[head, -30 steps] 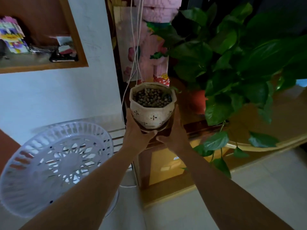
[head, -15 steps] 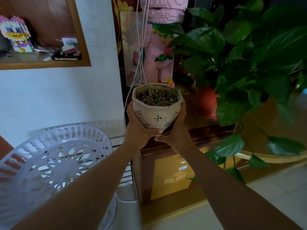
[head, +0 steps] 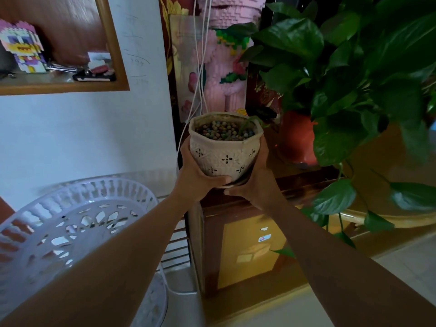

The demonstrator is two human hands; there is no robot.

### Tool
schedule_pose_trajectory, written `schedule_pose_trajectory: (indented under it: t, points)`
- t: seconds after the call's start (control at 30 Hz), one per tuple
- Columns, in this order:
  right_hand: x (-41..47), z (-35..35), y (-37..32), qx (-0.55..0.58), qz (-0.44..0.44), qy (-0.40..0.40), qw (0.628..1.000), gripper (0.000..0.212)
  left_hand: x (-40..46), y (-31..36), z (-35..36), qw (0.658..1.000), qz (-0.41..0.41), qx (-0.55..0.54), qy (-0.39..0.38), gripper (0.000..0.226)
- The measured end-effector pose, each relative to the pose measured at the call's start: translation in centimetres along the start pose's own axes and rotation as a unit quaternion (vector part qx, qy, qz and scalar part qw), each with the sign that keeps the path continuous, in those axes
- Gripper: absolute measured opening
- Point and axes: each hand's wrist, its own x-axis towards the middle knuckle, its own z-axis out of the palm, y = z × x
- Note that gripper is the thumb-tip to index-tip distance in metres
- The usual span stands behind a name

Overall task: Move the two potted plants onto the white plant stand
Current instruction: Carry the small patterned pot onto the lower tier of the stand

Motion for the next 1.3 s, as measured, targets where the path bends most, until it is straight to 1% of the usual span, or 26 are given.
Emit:
schedule_pose_trajectory:
  t: [0.13,0.27,0.37,0.5,0.57,0.63,0.77,0.93,1.1,1.2,1.27,1.3]
  points:
    - [0.4,-0.4,0.5,0.015,-0.01,-0.019,1.0,0.146,0.0,0.0,0.0,1.0,0.005,-0.016,0.002,0.125]
    - [1.1,-0.7,1.0,0.029,0.0,-0.041,0.999,0.149,-0.1,0.2,-0.1,1.0,0.004,-0.019,-0.001,0.131]
    - [1.2,-0.6,1.4,0.017,-0.001,-0.038,0.999,0.151,0.0,0.3,0.0,1.0,0.003,-0.024,-0.001,0.134]
    - [1.0,-0.4,1.7,0.004,-0.005,-0.03,1.0,0.149,0.0,0.4,0.2,0.999,0.011,-0.036,0.011,0.128]
    - [0.9,-0.2,1.7,0.001,-0.008,-0.03,1.0,0.148,-0.3,0.7,0.1,0.999,0.013,-0.041,0.01,0.133]
    - [0.7,0.0,1.5,0.014,-0.002,-0.033,0.999,0.149,-0.7,1.2,-0.1,0.999,0.01,-0.044,0.007,0.136]
    - [0.1,0.5,0.3,0.034,0.004,-0.035,0.999,0.147,-1.5,2.0,-1.1,0.999,0.008,-0.039,0.011,0.134]
    - [0.4,1.0,-3.4,0.04,-0.004,-0.035,0.999,0.144,-2.2,4.7,-3.5,0.999,0.009,-0.031,0.032,0.134]
    - [1.7,1.2,-10.2,0.049,-0.024,-0.053,0.997,0.148,-2.4,9.5,-7.2,0.998,0.012,-0.025,0.06,0.135]
    - [2.5,1.3,-14.5,0.098,-0.015,-0.072,0.992,0.141,-2.5,12.8,-9.7,0.997,0.019,-0.019,0.074,0.134]
    - [3.0,1.4,-17.2,0.108,-0.018,-0.088,0.99,0.134,-2.6,14.9,-11.4,0.996,0.018,-0.014,0.084,0.134]
    - [3.2,1.5,-18.6,0.121,-0.022,-0.092,0.988,0.134,-2.7,16.1,-12.4,0.996,0.017,-0.012,0.087,0.134]
